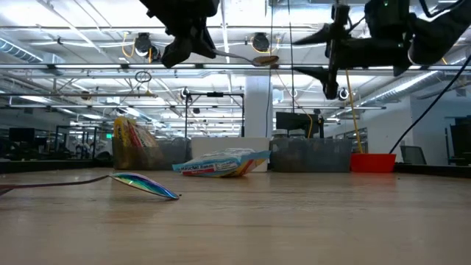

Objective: Pick & Place Food Item
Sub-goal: Put the white and blue spoon into the white bin

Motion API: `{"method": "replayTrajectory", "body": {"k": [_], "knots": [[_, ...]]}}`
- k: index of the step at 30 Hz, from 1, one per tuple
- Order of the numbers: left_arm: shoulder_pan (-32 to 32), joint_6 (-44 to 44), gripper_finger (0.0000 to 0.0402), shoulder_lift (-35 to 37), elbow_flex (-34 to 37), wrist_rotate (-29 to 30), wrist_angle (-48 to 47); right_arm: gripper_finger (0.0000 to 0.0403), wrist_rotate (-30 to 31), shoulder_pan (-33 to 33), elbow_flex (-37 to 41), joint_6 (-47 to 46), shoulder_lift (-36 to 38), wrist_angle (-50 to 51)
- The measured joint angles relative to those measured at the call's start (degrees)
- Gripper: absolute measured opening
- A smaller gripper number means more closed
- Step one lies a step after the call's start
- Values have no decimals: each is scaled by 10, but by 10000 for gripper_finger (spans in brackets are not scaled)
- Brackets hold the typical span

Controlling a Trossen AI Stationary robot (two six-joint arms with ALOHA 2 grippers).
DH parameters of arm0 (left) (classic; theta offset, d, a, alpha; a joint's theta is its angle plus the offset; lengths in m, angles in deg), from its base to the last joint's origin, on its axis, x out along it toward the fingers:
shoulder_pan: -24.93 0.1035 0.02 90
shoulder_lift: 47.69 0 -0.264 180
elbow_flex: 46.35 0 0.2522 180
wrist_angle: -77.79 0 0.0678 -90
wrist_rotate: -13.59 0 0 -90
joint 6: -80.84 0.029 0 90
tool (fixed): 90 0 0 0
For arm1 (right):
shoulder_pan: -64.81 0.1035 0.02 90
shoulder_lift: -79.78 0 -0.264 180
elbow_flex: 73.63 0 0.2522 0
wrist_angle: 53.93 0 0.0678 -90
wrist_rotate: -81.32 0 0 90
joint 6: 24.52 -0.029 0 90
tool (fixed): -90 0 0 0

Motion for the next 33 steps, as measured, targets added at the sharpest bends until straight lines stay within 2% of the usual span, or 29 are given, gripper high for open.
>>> {"method": "replayTrajectory", "body": {"k": [3,9,14,17,23,28,33], "knots": [[-3,30,36,-2,0,0,17,220,0,0,4,-11,-23,-18],[-7,105,36,-43,0,13,59,220,-14,0,3,-54,-72,-126],[-6,166,36,-86,0,89,112,217,-30,0,3,-64,-103,-125],[-3,191,36,-98,0,105,137,217,-27,0,3,-48,-111,-122],[-4,198,36,-102,0,106,150,210,6,-4,3,15,-110,-127],[-4,201,36,-102,0,102,150,202,17,-19,3,30,-111,-137],[-5,204,36,-102,0,101,154,198,18,-26,3,37,-111,-91]]}}
